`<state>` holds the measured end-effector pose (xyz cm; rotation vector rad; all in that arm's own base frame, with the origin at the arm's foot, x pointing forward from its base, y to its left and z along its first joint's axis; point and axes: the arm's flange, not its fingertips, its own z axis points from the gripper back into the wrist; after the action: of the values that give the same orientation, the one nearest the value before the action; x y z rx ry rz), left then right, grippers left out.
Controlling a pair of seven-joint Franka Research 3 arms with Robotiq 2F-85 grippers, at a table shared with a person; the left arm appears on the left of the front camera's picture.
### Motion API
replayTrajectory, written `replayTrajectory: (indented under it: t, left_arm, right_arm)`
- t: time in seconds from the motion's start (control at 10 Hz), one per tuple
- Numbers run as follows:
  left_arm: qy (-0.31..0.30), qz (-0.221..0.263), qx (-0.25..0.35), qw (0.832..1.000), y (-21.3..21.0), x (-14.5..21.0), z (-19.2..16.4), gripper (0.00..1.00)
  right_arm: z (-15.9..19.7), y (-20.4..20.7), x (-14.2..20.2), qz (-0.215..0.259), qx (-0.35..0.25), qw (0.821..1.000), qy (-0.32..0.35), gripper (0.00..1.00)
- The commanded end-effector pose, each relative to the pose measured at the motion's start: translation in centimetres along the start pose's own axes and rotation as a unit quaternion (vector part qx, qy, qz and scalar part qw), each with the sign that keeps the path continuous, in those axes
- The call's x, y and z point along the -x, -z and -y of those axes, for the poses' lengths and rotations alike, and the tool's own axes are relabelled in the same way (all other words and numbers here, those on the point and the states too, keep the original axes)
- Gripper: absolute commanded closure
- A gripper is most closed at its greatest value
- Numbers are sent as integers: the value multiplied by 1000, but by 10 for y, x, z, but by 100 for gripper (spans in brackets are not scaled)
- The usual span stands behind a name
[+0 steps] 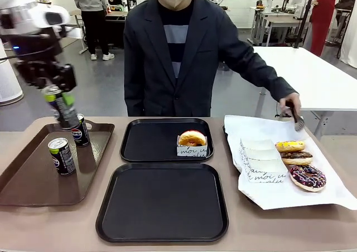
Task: Set up donuts and drinks on trays.
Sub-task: Pick up one Pepsi coke and place it on the Flat Tray.
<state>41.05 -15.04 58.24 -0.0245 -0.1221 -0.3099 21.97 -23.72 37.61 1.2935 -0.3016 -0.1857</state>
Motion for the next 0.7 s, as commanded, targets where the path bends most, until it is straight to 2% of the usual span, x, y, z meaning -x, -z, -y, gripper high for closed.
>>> replayTrajectory:
  t: [0.0,0.1,0.3,0.6]
  left_arm:
    - [-6,-12,-27,1000,0,-55,27,42]
    - [-5,-12,-40,999,14,-78,43,42]
    - [9,-22,-21,1000,44,-114,71,42]
    - [41,-17,-16,999,73,-136,104,42]
  right_arm:
    - [1,-2,3,-6,0,1000,-2,0]
    - [1,-2,3,-6,0,1000,-2,0]
    - [1,-2,3,-6,0,1000,-2,0]
    - [1,-2,3,-6,0,1000,-2,0]
